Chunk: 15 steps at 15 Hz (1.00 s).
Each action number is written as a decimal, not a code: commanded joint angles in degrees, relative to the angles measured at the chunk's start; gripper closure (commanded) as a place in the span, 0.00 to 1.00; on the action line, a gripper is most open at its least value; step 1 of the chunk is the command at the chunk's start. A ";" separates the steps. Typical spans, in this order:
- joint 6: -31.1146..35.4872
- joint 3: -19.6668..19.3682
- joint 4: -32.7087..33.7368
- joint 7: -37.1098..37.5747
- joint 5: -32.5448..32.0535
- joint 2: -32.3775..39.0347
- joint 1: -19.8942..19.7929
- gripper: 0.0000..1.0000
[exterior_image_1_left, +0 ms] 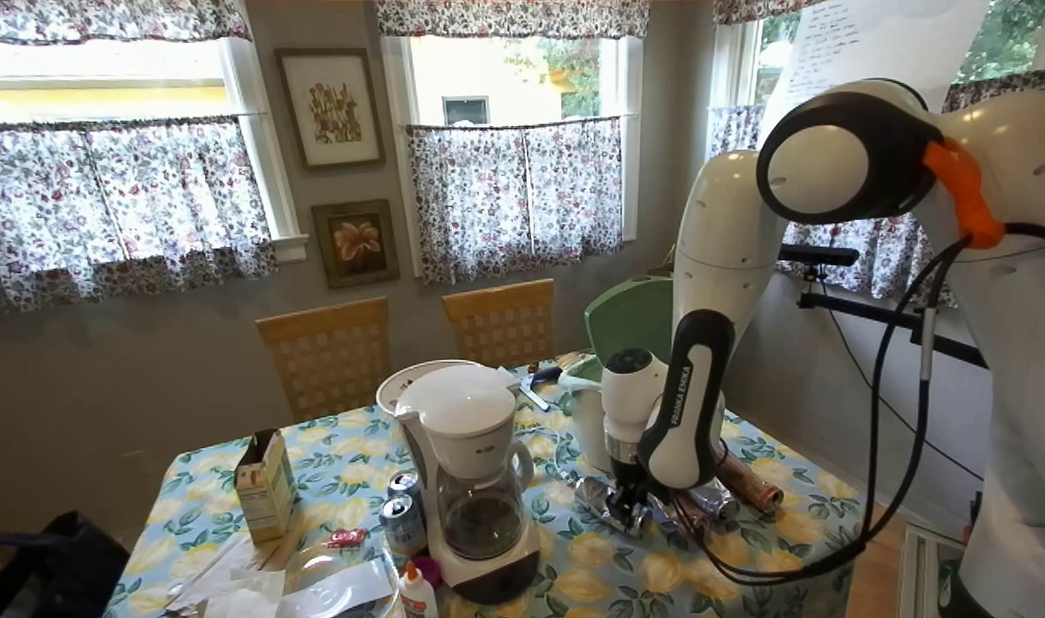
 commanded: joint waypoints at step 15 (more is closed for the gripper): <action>-9.16 3.82 -2.24 0.83 8.33 -11.33 1.18 0.72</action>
